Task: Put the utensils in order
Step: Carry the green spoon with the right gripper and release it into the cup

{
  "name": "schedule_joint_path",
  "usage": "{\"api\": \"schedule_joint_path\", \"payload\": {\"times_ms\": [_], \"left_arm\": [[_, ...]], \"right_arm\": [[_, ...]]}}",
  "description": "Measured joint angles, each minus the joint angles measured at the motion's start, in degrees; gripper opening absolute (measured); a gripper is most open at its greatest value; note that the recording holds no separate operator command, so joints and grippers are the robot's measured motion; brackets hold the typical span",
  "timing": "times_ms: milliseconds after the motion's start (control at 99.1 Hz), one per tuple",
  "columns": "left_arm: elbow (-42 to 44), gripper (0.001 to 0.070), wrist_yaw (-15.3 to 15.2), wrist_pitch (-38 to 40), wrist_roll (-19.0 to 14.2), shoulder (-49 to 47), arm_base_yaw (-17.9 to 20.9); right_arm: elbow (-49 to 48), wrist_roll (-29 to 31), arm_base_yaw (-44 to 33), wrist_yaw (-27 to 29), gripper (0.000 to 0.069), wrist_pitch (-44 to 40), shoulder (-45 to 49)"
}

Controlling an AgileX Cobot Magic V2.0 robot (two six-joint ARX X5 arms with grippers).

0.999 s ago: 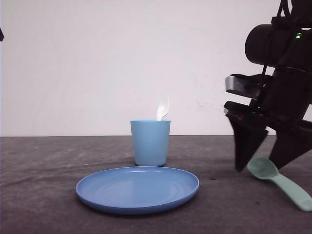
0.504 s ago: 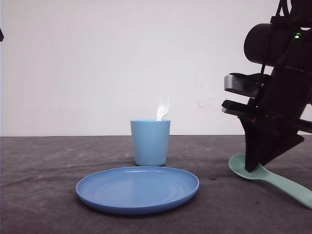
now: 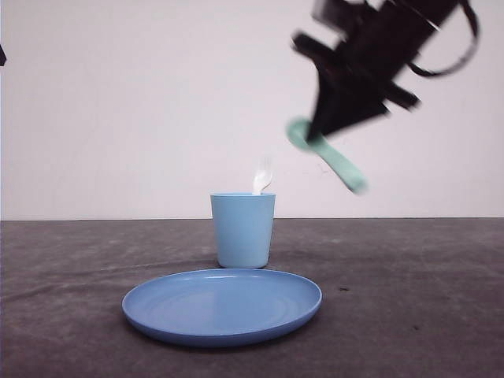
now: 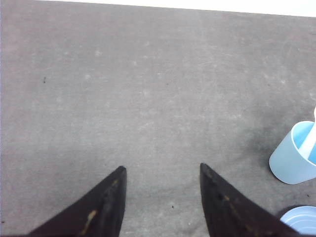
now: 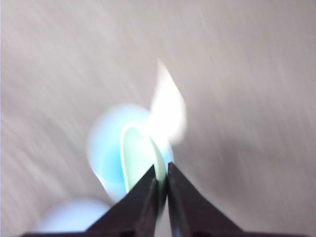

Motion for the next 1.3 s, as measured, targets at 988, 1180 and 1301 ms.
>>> {"api": "schedule_joint_path", "payload": {"times_ms": [988, 1180, 1301], "left_arm": [[0.0, 0.028, 0.2, -0.2, 0.0, 0.0, 0.0], [0.0, 0.028, 0.2, -0.2, 0.0, 0.0, 0.0], [0.0, 0.028, 0.2, -0.3, 0.0, 0.0, 0.0]], "right_arm": [[0.1, -9.5, 7.2, 3.1, 0.0021, 37.7, 17.8], [0.1, -9.5, 7.3, 3.1, 0.0021, 37.5, 21.2], [0.1, -9.5, 7.3, 3.1, 0.0021, 36.1, 22.1]]}}
